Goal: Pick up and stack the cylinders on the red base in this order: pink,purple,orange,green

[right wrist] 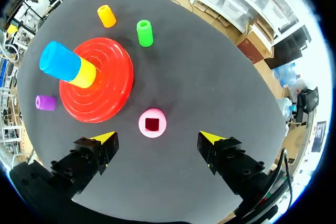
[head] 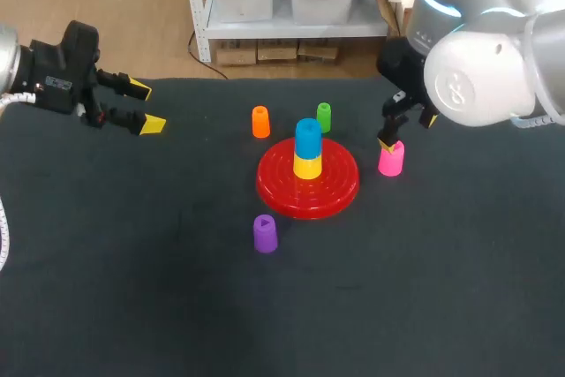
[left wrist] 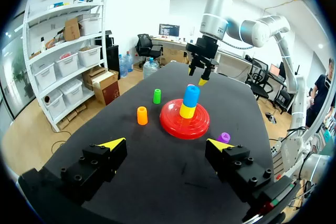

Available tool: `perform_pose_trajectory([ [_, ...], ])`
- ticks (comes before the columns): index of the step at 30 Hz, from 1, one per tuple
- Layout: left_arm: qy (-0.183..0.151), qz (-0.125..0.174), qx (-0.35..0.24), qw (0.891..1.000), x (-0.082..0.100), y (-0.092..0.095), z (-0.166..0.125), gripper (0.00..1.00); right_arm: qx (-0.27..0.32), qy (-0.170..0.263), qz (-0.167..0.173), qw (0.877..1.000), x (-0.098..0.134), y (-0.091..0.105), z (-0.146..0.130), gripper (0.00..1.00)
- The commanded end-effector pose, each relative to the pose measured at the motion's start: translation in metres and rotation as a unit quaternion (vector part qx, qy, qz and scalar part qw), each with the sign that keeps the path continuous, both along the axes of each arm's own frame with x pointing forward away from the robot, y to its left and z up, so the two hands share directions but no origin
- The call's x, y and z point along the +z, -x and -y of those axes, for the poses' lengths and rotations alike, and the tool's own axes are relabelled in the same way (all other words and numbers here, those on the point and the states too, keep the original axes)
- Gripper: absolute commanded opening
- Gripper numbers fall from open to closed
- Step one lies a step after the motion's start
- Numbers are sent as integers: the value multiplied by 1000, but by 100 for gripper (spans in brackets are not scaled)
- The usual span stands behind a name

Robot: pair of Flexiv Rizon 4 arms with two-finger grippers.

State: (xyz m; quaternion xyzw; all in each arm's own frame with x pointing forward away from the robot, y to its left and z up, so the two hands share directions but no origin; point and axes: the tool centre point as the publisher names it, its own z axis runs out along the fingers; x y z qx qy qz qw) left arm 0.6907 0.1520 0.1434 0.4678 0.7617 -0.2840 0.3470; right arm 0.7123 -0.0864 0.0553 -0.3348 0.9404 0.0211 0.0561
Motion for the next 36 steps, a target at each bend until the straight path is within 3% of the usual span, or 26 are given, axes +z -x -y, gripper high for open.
perform_pose_trajectory([
  [1,1,1,0,1000,-1,0,0,100,-1,0,3,1000,0,2,0,100],
  [12,1,1,0,1000,-1,0,0,100,-1,0,3,1000,0,2,0,100],
  [20,1,1,0,1000,-1,0,0,100,12,37,-11,999,-12,0,-11,100],
  [30,1,1,0,1000,-1,0,0,100,1,19,-36,999,-23,4,-9,100],
  [31,1,1,0,1000,-1,0,0,100,1,18,-36,999,-24,4,-9,99],
  [32,1,1,0,1000,-1,0,0,100,-2,16,-36,999,-24,4,-8,84],
  [33,1,1,0,1000,-1,0,0,100,-3,16,-37,999,-24,4,-8,77],
  [36,1,1,0,1000,-1,0,0,100,-3,15,-36,999,-24,4,-8,73],
])
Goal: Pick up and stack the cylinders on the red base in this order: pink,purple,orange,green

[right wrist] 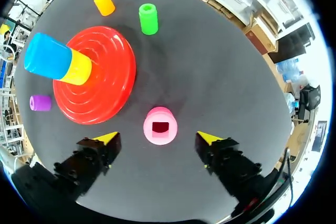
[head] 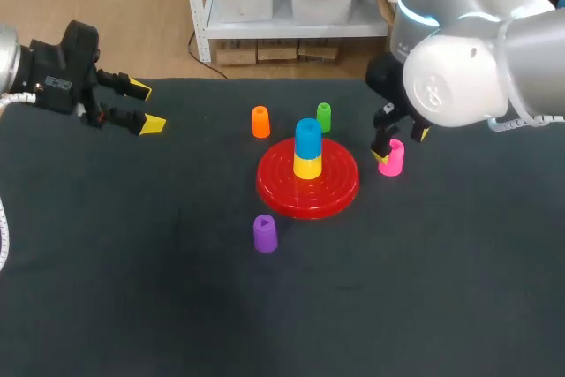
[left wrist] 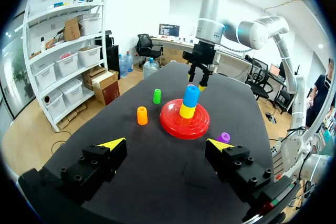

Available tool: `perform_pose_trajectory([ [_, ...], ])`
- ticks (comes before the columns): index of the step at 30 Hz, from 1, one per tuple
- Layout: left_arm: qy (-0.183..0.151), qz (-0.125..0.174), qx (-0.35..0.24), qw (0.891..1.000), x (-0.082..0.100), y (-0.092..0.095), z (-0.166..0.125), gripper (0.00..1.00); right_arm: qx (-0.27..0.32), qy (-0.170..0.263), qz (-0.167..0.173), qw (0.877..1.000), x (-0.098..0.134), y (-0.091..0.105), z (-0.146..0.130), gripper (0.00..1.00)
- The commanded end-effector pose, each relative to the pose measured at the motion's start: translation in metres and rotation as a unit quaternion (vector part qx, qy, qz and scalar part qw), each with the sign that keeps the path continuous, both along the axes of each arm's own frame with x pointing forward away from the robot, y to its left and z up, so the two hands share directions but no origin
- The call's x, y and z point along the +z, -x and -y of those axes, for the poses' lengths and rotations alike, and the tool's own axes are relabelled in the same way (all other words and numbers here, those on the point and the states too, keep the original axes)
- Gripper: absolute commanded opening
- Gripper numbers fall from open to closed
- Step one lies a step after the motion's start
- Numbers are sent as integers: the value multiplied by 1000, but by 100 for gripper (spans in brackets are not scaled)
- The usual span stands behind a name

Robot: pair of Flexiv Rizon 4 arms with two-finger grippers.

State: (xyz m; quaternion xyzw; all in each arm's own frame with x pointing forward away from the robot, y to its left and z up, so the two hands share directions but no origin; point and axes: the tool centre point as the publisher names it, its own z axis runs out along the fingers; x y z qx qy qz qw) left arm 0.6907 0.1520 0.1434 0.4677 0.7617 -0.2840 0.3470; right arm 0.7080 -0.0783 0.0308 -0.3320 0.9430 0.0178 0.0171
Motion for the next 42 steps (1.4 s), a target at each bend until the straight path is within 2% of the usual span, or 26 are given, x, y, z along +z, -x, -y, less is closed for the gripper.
perform_pose_trajectory([
  [1,1,1,0,1000,-1,0,0,100,0,-1,0,1000,0,-1,-1,72],
  [4,1,1,0,1000,-1,0,0,100,-4,-1,0,1000,-1,-2,-1,60],
  [8,1,1,0,1000,-1,0,0,100,-2,0,-2,1000,-2,-3,0,62],
  [18,1,1,0,1000,-1,0,0,100,-4,6,-5,1000,-5,-4,0,53],
  [26,1,1,0,1000,-1,0,0,100,0,7,-5,1000,-6,-6,-2,58],
  [31,1,1,0,1000,-1,0,0,100,3,9,-6,1000,-6,-7,-4,55],
  [35,1,1,0,1000,-1,0,0,100,3,10,-8,1000,-7,-8,-4,49],
  [37,1,1,0,1000,-1,0,0,100,4,10,-9,1000,-7,-8,-4,43],
  [38,1,1,0,1000,-1,0,0,100,3,9,-10,1000,-8,-8,-4,36],
  [39,1,1,0,1000,-1,0,0,100,3,9,-10,1000,-8,-8,-4,27],
  [40,1,1,0,1000,-1,0,0,100,2,9,-10,1000,-8,-8,-4,5],
  [41,1,1,0,1000,-1,0,0,100,1,9,-10,1000,-8,-8,-4,0],
  [42,1,1,0,1000,-1,0,0,100,-1,7,-9,1000,-8,-8,-3,0],
])
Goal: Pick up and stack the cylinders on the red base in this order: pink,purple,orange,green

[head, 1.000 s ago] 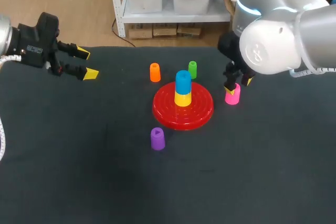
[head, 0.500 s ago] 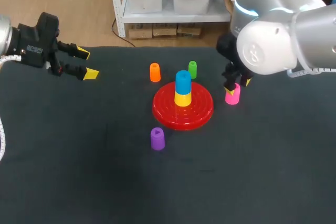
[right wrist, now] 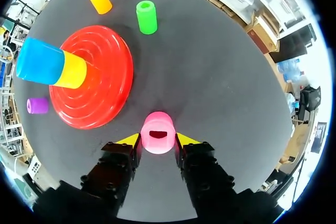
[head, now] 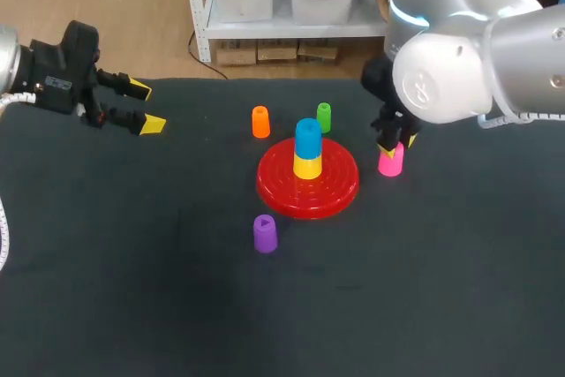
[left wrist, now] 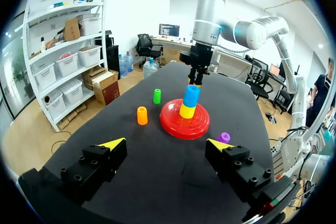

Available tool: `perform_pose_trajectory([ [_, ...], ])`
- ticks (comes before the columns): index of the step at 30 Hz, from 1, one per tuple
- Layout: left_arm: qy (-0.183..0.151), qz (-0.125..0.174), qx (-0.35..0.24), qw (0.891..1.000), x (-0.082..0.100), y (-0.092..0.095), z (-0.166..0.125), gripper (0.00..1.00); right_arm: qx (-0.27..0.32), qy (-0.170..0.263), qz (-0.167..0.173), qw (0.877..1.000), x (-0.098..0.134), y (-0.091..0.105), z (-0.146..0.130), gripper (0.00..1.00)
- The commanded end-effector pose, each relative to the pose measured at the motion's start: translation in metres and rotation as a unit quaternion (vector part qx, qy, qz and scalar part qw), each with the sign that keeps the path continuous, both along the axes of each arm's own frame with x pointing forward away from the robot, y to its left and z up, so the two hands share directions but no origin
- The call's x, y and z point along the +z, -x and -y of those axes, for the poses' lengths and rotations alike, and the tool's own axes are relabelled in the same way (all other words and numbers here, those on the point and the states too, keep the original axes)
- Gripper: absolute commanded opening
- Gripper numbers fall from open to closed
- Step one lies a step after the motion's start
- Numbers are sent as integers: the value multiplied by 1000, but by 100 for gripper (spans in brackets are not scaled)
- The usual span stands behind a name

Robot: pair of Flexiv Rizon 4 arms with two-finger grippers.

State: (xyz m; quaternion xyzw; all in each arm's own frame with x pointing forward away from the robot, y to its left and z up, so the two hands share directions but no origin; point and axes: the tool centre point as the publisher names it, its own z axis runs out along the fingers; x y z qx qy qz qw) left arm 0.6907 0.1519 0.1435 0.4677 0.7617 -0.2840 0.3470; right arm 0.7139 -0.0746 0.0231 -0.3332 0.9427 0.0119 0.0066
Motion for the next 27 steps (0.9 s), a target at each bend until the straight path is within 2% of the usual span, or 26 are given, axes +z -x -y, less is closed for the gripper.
perform_pose_trajectory([
  [1,1,1,0,1000,-1,0,0,100,-3,-5,2,1000,4,-2,1,0],
  [4,1,1,0,1000,-1,0,0,100,-2,-10,20,1000,21,-4,-1,0],
  [9,1,1,0,1000,-1,0,0,100,22,-25,53,998,68,-8,-12,0],
  [12,1,1,0,1000,-1,0,0,100,58,-27,71,995,99,-5,-24,0],
  [15,1,1,0,1000,-1,0,0,100,104,-31,72,991,122,0,-37,0],
  [20,1,1,0,1000,-1,0,0,100,183,-26,70,980,143,9,-63,0],
  [27,1,1,0,1000,-1,0,0,100,277,-18,59,959,156,17,-98,0],
])
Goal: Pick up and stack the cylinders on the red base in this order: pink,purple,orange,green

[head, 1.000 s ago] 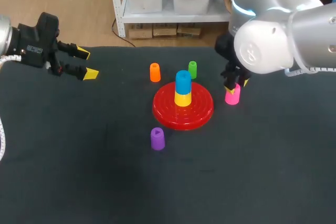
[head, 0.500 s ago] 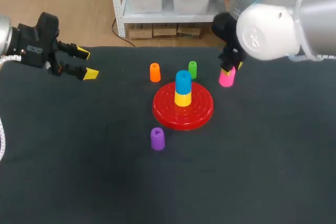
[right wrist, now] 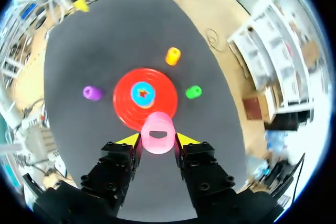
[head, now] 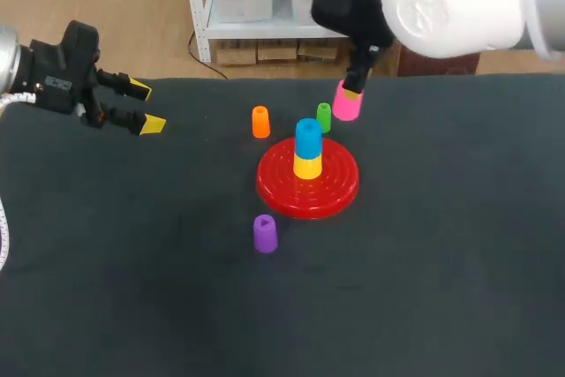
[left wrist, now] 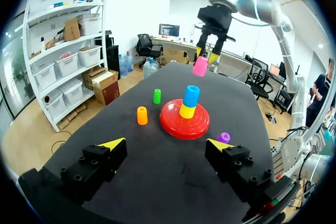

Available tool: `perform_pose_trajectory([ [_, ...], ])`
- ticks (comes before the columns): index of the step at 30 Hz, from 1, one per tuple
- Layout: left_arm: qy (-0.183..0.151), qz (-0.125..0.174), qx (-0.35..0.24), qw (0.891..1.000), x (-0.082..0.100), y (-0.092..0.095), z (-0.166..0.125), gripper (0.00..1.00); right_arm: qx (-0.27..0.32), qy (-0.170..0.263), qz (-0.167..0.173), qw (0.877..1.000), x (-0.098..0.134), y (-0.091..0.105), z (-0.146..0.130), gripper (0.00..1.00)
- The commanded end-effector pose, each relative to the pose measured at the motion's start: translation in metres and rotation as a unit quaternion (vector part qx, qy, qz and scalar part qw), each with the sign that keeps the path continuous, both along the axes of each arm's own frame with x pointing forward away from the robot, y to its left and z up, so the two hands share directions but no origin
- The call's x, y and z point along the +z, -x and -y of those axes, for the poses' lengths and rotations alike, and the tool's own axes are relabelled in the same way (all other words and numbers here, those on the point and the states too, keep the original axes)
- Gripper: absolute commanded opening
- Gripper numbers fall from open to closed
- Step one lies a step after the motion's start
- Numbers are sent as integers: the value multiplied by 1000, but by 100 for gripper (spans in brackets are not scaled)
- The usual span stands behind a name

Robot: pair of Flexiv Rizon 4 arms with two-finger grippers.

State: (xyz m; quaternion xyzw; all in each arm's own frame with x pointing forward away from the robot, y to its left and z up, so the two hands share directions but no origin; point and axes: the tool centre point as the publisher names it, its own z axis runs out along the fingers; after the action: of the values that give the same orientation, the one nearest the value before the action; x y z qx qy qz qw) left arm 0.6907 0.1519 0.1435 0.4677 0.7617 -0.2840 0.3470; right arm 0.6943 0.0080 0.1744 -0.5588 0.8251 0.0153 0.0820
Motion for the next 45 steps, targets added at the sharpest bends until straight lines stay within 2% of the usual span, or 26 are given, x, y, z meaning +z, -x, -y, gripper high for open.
perform_pose_trajectory([
  [1,1,1,0,1000,-1,0,0,100,35,17,-12,999,4,-2,-19,0],
  [7,1,1,0,1000,-1,0,0,100,72,40,-25,996,-6,-4,-36,0],
  [14,1,1,0,1000,-1,0,0,100,95,47,-28,994,-8,-4,-49,0],
  [22,1,1,0,1000,-1,0,0,100,111,59,-36,991,-13,2,-53,0],
  [31,1,1,0,1000,-1,0,0,100,109,61,-47,991,-23,6,-51,0],
  [45,1,1,0,1000,-1,0,0,100,87,62,-46,993,-30,-12,-54,0],
])
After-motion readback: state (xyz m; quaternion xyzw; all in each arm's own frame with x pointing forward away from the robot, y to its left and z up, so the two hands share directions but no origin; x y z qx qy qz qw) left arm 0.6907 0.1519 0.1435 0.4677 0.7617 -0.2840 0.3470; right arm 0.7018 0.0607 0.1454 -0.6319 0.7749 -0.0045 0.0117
